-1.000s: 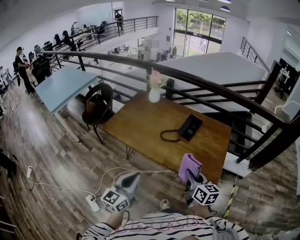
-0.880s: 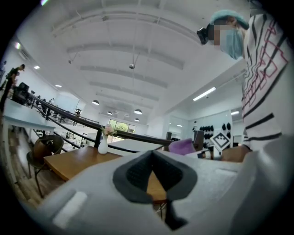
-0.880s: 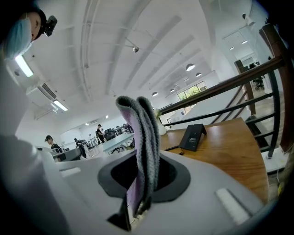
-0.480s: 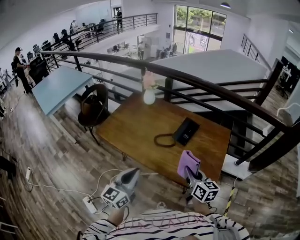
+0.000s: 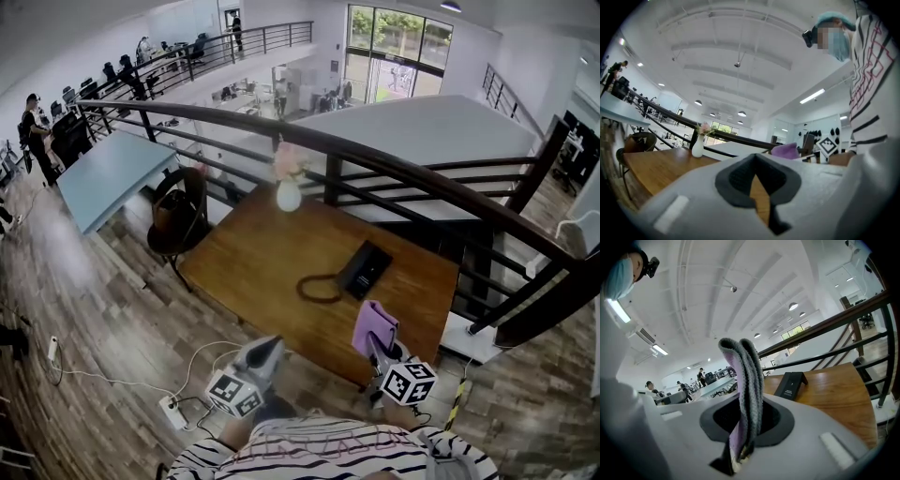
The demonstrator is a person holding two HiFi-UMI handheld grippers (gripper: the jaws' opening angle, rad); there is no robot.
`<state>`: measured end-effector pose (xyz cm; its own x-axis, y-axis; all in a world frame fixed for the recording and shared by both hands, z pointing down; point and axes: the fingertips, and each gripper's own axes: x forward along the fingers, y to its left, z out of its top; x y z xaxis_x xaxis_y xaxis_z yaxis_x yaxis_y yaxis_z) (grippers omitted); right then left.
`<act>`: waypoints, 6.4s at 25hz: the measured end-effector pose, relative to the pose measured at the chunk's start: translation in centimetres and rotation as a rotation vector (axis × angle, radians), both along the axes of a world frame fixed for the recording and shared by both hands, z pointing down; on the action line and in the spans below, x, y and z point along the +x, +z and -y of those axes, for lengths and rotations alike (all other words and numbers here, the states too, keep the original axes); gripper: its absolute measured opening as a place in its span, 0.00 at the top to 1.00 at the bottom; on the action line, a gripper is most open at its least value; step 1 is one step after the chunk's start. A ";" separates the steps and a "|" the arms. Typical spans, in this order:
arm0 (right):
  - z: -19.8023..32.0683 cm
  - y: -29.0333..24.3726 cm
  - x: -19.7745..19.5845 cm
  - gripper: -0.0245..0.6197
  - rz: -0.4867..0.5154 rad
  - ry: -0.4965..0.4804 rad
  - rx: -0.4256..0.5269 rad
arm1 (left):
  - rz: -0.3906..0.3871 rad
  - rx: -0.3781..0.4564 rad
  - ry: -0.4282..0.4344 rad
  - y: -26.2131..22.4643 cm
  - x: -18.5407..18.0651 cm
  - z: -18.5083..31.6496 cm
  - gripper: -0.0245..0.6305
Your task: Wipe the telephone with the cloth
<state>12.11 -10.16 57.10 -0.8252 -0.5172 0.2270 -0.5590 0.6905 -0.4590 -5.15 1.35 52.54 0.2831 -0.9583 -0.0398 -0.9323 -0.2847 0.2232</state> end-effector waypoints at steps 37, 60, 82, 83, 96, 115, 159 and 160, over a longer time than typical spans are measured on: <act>9.8 -1.0 -16.7 0.87 0.015 0.502 0.013 | -0.016 -0.040 0.476 0.2 -19.8 17.7 0.96; 23.6 3.4 -13.2 0.87 -0.063 0.415 -0.031 | -0.038 -0.069 0.431 0.9 -13.0 25.4 0.96; 33.9 12.0 -15.8 0.87 -0.171 0.391 -0.218 | -0.019 -0.128 0.326 2.0 -13.5 25.1 0.96; 34.0 12.3 -15.8 0.87 -0.177 0.393 -0.223 | -0.019 -0.128 0.322 2.0 -13.6 25.0 0.96; 34.3 13.3 -13.4 0.87 -0.210 0.414 -0.228 | -0.016 -0.128 0.335 2.0 -12.6 25.1 0.96; 31.7 13.6 -3.5 0.87 -0.239 0.597 -0.239 | -0.024 -0.113 0.482 2.1 -8.7 26.8 0.96; 27.7 14.9 -9.6 0.87 -0.186 0.529 -0.274 | -0.025 -0.123 0.441 2.0 -10.8 23.9 0.96; 27.5 15.0 -9.0 0.87 -0.186 0.541 -0.276 | -0.024 -0.123 0.456 2.1 -10.4 24.0 0.96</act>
